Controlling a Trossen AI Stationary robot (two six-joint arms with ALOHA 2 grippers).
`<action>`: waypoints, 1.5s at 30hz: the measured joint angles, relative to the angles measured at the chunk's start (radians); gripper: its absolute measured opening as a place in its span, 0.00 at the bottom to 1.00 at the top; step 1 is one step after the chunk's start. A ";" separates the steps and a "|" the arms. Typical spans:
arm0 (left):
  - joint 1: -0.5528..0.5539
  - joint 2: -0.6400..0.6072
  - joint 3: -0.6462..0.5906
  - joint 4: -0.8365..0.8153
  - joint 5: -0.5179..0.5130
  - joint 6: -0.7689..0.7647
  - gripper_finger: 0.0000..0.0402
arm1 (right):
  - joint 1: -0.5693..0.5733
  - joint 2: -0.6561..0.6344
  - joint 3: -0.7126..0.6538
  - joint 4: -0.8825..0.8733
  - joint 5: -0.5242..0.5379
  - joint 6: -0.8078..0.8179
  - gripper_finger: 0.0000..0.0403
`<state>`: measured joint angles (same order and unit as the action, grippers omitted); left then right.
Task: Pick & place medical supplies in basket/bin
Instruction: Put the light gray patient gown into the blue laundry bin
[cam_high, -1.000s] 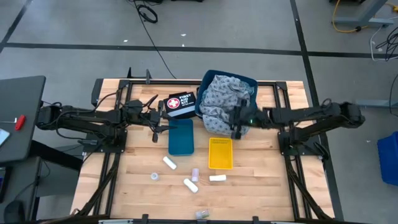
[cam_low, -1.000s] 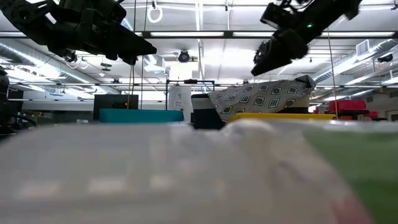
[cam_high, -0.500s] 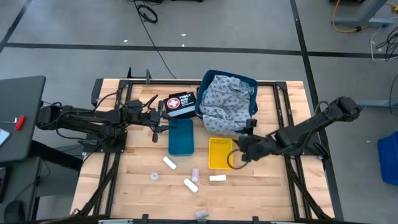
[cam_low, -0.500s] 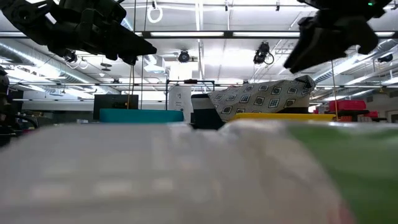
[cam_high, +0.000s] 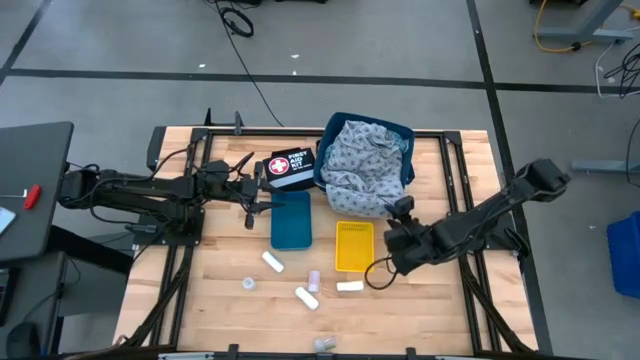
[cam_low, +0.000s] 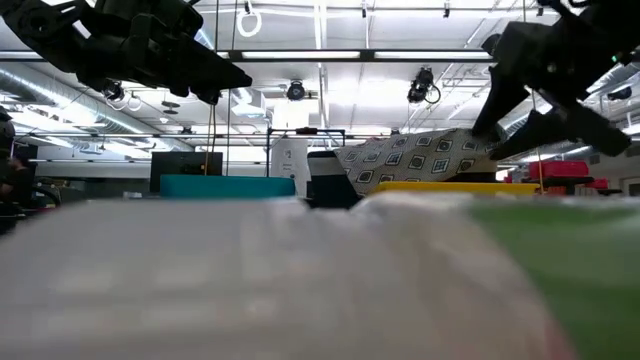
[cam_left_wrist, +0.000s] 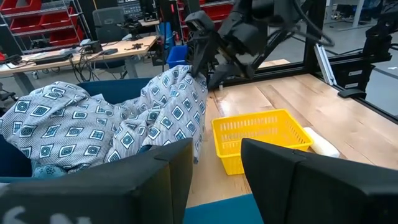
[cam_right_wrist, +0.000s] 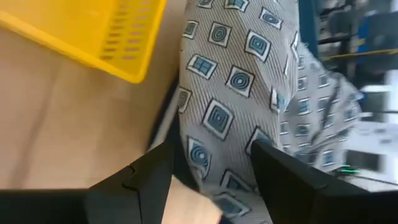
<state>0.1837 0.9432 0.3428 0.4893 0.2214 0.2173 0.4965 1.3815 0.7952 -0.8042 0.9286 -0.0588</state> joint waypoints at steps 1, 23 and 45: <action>0.000 0.000 0.000 0.001 0.000 0.000 0.35 | 0.000 0.014 0.000 -0.005 0.023 -0.009 0.56; 0.000 0.000 0.000 0.000 0.000 -0.001 0.35 | 0.028 0.086 0.115 0.026 0.152 -0.014 0.02; 0.000 0.000 0.000 0.000 0.023 -0.012 0.35 | -0.480 0.085 0.167 0.129 -0.004 0.006 0.00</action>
<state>0.1833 0.9433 0.3428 0.4898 0.2440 0.2050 0.0168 1.4663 0.9622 -0.6747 0.9247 -0.0527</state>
